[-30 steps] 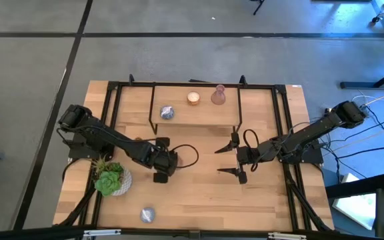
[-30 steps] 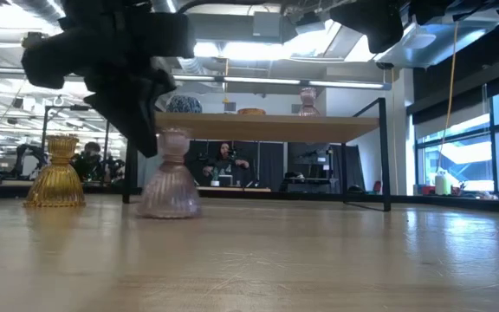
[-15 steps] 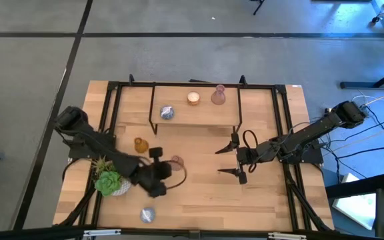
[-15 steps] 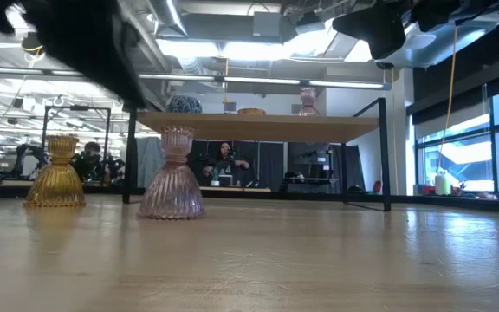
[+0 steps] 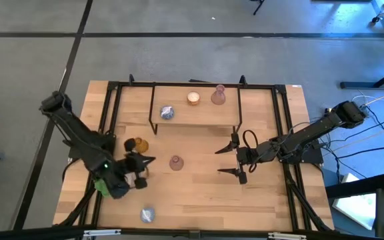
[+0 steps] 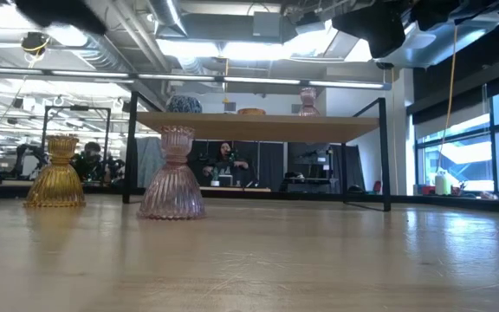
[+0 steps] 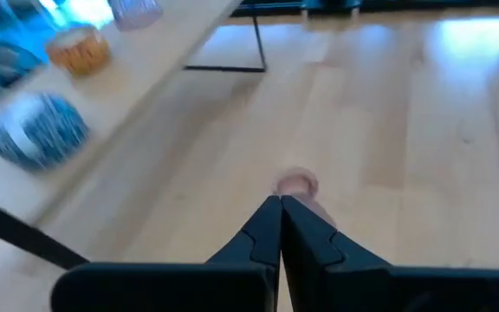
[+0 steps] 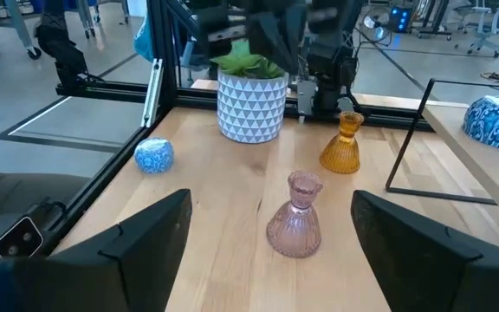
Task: Pick & Place candle stick holders
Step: Put the pink glass candle holder on the shelf
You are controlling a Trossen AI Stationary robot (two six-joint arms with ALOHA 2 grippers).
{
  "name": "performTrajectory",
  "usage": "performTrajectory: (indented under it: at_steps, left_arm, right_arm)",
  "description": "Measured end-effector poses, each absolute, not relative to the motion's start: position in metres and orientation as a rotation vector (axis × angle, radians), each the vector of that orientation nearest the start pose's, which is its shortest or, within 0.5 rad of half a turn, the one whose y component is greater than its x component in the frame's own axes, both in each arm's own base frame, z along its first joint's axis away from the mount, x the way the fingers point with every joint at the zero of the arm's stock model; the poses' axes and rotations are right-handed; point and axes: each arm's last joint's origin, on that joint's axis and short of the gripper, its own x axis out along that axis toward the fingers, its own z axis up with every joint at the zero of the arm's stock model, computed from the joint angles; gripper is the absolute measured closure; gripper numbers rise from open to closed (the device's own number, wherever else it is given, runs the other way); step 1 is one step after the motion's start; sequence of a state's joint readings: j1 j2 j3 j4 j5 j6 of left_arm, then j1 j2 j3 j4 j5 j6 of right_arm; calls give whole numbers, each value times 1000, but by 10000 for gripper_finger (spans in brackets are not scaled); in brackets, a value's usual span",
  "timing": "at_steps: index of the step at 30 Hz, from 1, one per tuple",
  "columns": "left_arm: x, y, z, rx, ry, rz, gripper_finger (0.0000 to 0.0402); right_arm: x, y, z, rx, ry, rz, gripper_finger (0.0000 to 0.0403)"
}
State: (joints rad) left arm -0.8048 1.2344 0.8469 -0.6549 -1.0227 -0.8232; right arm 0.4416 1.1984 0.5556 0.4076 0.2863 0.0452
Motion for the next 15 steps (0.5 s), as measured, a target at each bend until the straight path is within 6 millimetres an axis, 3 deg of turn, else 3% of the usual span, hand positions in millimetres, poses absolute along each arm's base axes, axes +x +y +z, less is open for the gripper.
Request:
performTrajectory:
  at_steps: [6, 11, 15]
  left_arm:
    - [150, -123, 209, -139, 397, 127, 400]
    - [146, -97, 202, -124, 186, -160, 400]
    - [145, -76, 200, -62, 134, -80, 399]
  right_arm:
    - [229, 98, 228, -43, 223, 147, 82]
    - [229, 97, 229, -47, 214, 116, 82]
    - [229, 97, 229, -53, 210, 114, 82]
